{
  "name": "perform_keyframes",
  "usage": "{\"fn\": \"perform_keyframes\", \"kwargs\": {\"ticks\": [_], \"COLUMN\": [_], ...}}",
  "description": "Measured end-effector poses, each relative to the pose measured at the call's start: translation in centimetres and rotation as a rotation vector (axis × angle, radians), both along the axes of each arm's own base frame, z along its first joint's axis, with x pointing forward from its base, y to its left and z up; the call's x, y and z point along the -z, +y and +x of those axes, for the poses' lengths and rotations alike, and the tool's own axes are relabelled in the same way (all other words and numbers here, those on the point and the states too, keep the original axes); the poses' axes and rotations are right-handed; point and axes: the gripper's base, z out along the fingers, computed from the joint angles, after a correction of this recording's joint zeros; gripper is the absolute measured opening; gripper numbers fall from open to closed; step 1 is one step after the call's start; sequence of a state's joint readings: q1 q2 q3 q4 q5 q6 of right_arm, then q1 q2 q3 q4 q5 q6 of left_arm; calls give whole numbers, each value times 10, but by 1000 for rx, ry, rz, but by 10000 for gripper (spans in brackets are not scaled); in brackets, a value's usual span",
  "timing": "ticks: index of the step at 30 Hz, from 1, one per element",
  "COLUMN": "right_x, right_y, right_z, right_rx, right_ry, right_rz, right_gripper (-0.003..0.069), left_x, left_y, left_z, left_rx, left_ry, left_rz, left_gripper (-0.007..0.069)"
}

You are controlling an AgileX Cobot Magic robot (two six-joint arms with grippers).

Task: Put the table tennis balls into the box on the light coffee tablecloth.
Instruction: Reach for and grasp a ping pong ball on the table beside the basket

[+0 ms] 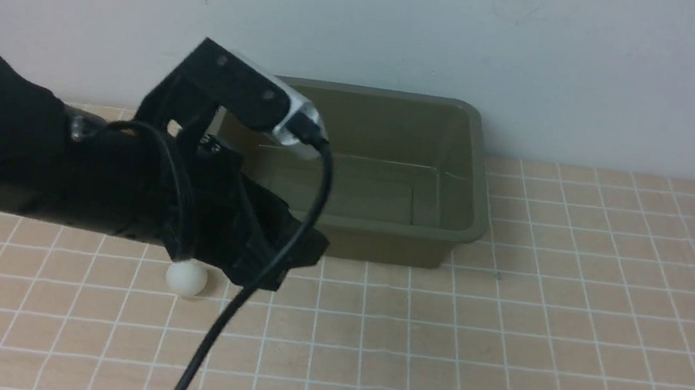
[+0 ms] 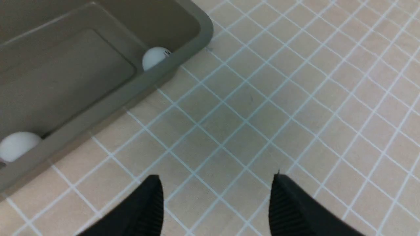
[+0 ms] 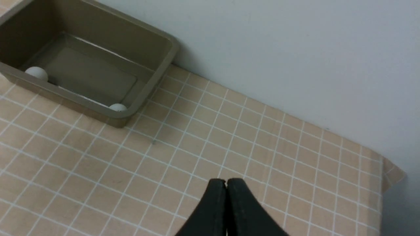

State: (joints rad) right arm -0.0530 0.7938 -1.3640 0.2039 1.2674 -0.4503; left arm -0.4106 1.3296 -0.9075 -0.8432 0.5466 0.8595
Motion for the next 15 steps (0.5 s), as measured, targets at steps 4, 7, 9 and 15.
{"fn": "perform_keyframes", "kwargs": {"ticks": [4,7,9,15], "right_x": [0,13,26,57], "right_y": [-1,-2,-4,-10], "right_z": [-28,-47,-59,-85], "right_rx": [21,53,84,193], "right_ry": [-77,-96,-108,-159], "right_rz": [-18,-19,-14,35], "right_gripper": [-18,-18,-18,-18], "left_x": [12,19,21,20], "left_y": [-4,2,7,21], "left_z": [-2,-1,0,6], "left_rx": [-43,-102,-139,-309], "left_ry": [90,140,145,169], "left_rz": [64,127,188,274], "left_gripper": [363,363,363,363]}}
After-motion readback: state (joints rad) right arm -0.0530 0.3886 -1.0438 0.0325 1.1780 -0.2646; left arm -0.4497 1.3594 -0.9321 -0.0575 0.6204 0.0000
